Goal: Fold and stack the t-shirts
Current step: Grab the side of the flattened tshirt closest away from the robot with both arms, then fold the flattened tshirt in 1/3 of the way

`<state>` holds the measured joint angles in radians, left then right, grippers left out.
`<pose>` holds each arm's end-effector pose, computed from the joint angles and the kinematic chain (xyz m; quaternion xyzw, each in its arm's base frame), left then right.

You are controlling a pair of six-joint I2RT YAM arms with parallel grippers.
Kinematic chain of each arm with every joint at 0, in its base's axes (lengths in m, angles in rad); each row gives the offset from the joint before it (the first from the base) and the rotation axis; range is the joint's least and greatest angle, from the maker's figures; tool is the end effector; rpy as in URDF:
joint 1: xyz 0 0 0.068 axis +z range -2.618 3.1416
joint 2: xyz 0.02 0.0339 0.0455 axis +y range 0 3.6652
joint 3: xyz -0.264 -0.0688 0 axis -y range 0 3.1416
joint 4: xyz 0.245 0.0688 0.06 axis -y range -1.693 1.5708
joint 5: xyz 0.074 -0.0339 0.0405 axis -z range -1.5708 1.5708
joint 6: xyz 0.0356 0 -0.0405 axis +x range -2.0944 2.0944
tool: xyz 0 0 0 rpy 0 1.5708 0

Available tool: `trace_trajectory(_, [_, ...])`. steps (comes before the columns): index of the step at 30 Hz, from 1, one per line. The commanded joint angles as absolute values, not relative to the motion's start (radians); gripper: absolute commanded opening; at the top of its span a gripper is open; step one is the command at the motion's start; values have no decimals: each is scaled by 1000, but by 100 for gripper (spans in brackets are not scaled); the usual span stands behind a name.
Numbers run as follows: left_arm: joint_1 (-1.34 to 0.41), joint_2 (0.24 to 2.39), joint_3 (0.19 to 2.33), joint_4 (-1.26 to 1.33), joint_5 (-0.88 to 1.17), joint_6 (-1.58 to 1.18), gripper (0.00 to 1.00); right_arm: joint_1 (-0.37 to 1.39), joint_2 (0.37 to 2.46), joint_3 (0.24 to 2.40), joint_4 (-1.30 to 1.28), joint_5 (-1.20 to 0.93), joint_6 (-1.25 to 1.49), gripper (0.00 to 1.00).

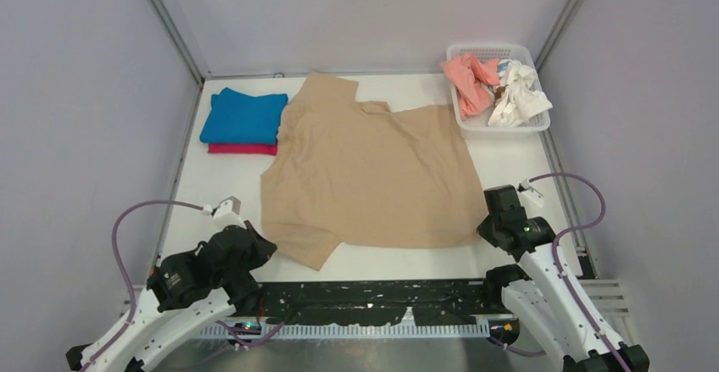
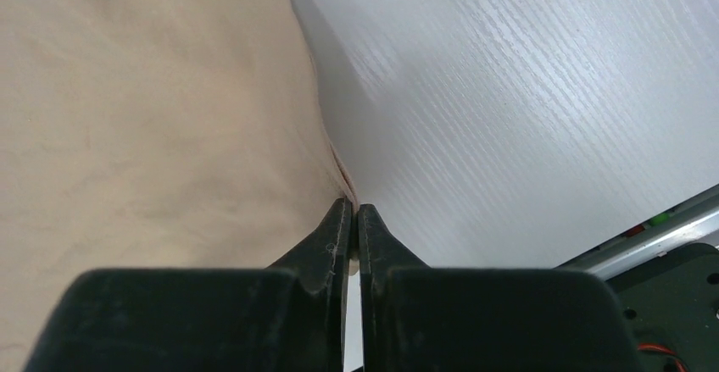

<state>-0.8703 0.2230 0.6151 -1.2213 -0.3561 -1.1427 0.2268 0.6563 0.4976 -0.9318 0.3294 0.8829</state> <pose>0.0343 -0.0215 0.2418 -0.1881 0.9001 -0.2131 0.3302 0.1117 0.0140 0.1996 0.3456 0.8945 -0.0118 0.2833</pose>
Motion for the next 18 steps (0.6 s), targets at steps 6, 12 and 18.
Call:
trace_trajectory(6, [-872, 313, 641, -858, -583, -984, 0, 223, 733, 606, -729, 352, 834, 10])
trace_trajectory(12, [-869, 429, 644, -660, -685, -884, 0, 222, 863, 701, -652, 380, 763, 11])
trace_trajectory(18, [-782, 629, 721, -521, -695, -757, 0, 222, 990, 760, -542, 379, 747, 11])
